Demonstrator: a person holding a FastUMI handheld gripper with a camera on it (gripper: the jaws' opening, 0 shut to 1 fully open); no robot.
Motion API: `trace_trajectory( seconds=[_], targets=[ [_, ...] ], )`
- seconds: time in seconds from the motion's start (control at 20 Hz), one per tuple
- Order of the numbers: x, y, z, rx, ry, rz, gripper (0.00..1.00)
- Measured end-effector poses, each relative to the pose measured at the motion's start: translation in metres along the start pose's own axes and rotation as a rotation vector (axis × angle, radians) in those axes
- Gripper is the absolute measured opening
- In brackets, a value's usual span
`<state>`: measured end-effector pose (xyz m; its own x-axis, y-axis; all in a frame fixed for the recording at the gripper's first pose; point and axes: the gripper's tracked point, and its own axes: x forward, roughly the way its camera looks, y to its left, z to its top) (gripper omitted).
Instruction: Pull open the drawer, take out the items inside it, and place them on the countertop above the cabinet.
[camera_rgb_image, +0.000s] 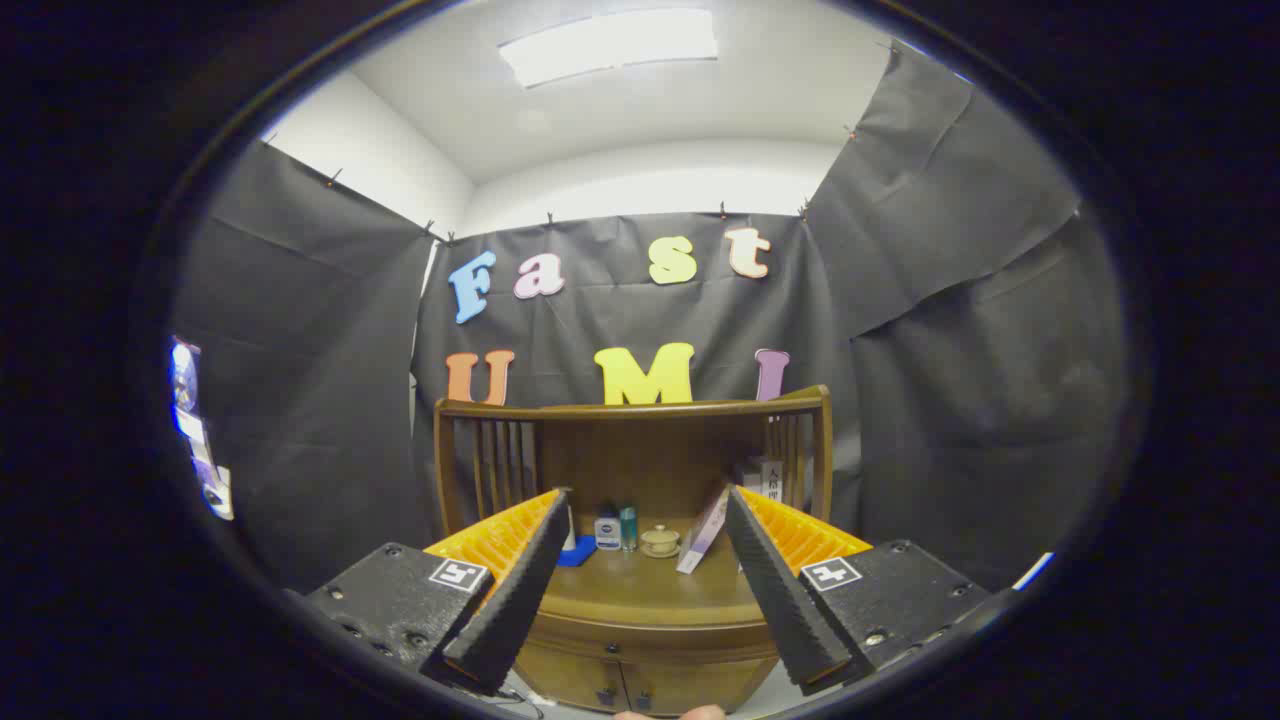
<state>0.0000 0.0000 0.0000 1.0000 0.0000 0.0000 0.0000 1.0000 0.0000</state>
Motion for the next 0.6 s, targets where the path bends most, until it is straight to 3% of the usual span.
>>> trace_trajectory(
  seconds=[0.6],
  targets=[
    [0.0058, 0.0034, 0.0025, -0.007, -0.009, -0.006, 0.99]
  ],
)
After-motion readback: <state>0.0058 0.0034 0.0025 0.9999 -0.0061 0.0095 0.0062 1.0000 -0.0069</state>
